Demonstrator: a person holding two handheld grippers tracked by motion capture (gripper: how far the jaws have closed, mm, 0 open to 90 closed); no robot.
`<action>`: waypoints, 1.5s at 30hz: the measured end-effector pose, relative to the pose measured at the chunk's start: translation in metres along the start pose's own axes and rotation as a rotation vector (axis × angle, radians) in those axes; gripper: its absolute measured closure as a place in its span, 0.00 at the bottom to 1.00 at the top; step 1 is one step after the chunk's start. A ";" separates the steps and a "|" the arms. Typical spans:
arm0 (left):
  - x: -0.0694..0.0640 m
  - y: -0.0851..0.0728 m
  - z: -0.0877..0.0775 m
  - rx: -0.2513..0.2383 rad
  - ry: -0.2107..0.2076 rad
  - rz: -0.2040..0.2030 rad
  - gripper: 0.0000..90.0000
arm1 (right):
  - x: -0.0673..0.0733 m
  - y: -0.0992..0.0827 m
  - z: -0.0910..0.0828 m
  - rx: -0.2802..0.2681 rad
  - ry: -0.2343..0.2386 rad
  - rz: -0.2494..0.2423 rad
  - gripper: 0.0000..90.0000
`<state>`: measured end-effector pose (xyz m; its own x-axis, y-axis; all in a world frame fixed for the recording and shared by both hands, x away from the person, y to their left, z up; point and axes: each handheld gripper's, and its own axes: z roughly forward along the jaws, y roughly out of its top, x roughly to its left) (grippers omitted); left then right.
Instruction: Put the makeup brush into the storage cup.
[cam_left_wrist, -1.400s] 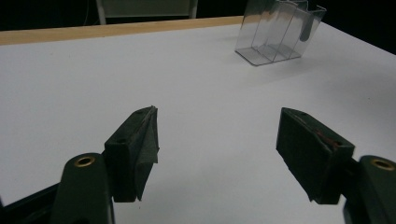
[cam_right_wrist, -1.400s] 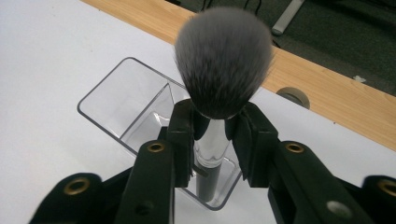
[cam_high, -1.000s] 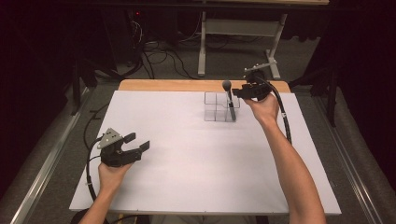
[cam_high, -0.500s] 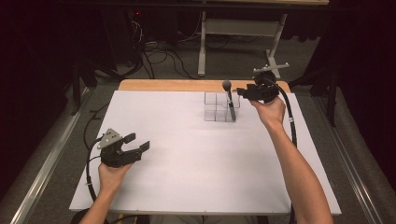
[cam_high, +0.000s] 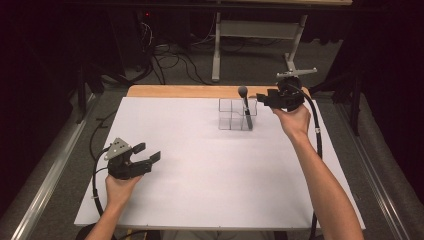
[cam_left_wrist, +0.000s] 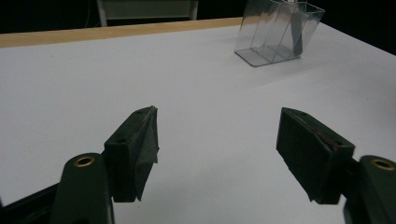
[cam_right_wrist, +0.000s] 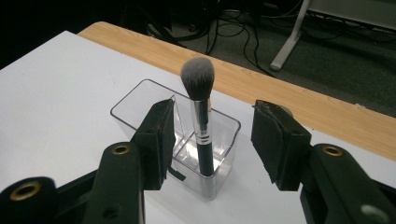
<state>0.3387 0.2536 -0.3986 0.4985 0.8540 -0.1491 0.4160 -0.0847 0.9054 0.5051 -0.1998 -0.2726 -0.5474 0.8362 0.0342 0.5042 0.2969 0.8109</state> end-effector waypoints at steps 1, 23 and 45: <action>0.000 0.000 0.000 0.000 0.000 0.000 0.33 | 0.000 0.000 0.000 0.000 0.000 0.000 0.57; 0.002 0.000 0.000 -0.001 -0.002 -0.008 0.33 | -0.011 -0.012 -0.020 -0.032 -0.004 0.022 0.53; 0.001 -0.001 -0.001 -0.002 -0.002 -0.009 0.33 | -0.016 -0.021 -0.038 -0.074 0.007 0.020 0.51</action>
<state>0.3379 0.2548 -0.3988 0.4967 0.8534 -0.1579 0.4189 -0.0764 0.9048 0.4774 -0.2375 -0.2680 -0.5426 0.8382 0.0551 0.4648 0.2450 0.8508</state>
